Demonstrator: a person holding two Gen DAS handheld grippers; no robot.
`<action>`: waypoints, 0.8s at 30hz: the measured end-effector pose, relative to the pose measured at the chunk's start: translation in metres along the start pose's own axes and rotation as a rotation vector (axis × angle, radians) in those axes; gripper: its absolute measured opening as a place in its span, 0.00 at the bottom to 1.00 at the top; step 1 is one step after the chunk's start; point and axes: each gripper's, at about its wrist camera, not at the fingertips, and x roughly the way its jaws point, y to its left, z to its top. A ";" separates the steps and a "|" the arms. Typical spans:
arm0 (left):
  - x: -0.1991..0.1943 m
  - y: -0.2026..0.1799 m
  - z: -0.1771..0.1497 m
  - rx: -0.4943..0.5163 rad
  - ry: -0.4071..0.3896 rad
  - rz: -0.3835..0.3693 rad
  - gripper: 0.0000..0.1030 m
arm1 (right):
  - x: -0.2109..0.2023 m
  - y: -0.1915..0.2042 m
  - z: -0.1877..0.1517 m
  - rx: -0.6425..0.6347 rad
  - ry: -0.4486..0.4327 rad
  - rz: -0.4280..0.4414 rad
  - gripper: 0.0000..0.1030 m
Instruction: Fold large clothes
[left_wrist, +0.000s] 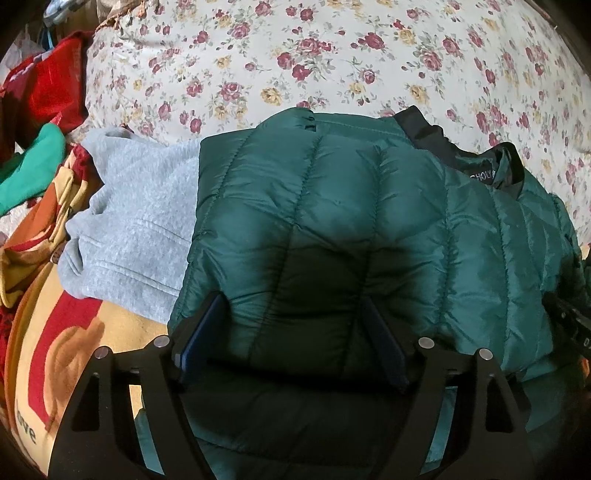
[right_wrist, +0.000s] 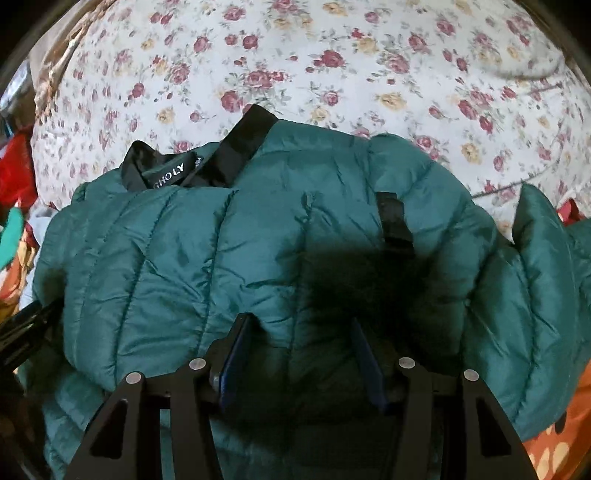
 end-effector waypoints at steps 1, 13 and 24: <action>0.000 0.000 0.000 0.001 0.000 0.001 0.77 | 0.000 0.001 0.000 -0.001 0.001 -0.002 0.52; -0.004 0.001 -0.002 -0.005 -0.002 -0.004 0.85 | -0.020 0.007 -0.005 0.013 -0.030 -0.004 0.64; -0.065 -0.014 0.000 -0.001 -0.071 -0.080 0.85 | -0.075 -0.003 -0.001 0.011 -0.097 -0.015 0.74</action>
